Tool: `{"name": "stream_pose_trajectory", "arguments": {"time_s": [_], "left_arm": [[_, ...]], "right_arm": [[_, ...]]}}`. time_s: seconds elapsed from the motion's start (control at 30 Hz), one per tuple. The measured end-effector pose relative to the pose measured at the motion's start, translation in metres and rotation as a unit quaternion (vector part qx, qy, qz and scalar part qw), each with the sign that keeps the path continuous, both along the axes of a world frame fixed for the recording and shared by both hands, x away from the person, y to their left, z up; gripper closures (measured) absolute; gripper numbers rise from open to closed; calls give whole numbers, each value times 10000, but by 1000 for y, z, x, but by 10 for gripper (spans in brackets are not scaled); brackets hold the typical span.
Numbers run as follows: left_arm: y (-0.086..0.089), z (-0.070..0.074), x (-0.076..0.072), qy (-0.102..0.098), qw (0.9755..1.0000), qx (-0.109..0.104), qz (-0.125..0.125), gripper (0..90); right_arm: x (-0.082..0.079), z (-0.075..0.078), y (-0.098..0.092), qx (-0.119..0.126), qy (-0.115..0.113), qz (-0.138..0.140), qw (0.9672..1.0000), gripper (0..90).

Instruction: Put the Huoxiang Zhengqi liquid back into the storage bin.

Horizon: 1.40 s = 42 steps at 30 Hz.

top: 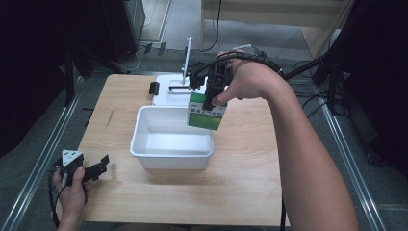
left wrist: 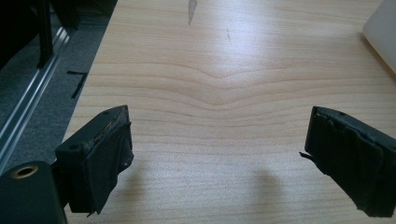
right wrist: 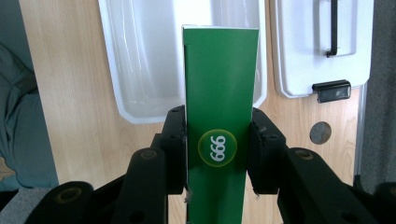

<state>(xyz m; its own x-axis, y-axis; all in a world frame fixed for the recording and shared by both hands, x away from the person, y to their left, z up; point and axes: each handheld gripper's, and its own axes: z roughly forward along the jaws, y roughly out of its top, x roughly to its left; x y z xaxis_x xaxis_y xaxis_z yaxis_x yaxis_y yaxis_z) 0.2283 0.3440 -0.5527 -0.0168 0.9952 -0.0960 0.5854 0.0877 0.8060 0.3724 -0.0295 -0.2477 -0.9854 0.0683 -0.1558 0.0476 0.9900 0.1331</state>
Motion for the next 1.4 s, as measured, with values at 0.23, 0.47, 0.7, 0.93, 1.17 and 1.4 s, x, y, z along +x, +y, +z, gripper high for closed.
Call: {"name": "stream_pose_trajectory", "arguments": {"time_s": [0.23, 0.47, 0.7, 0.93, 1.17, 1.4], "left_arm": [[0, 0, 0, 7, 10000, 4, -3, 84], [0, 0, 0, 10, 10000, 3, -5, 83], [0, 0, 0, 11, 10000, 1, -9, 84], [0, 0, 0, 9, 10000, 0, -8, 84], [0, 0, 0, 3, 10000, -4, -8, 84], [0, 0, 0, 8, 10000, -8, -6, 84]], "right_arm": [[0, -5, 6, -73, 28, 68, 9999, 651], [1, -11, 14, -89, 63, 123, 9999, 651], [1, -12, 21, -76, 87, 210, 9997, 651], [0, -15, 26, -103, 115, 238, 9996, 651], [3, -23, 27, -87, 180, 232, 9995, 651], [5, -33, 28, -97, 185, 311, 9993, 651]]}}
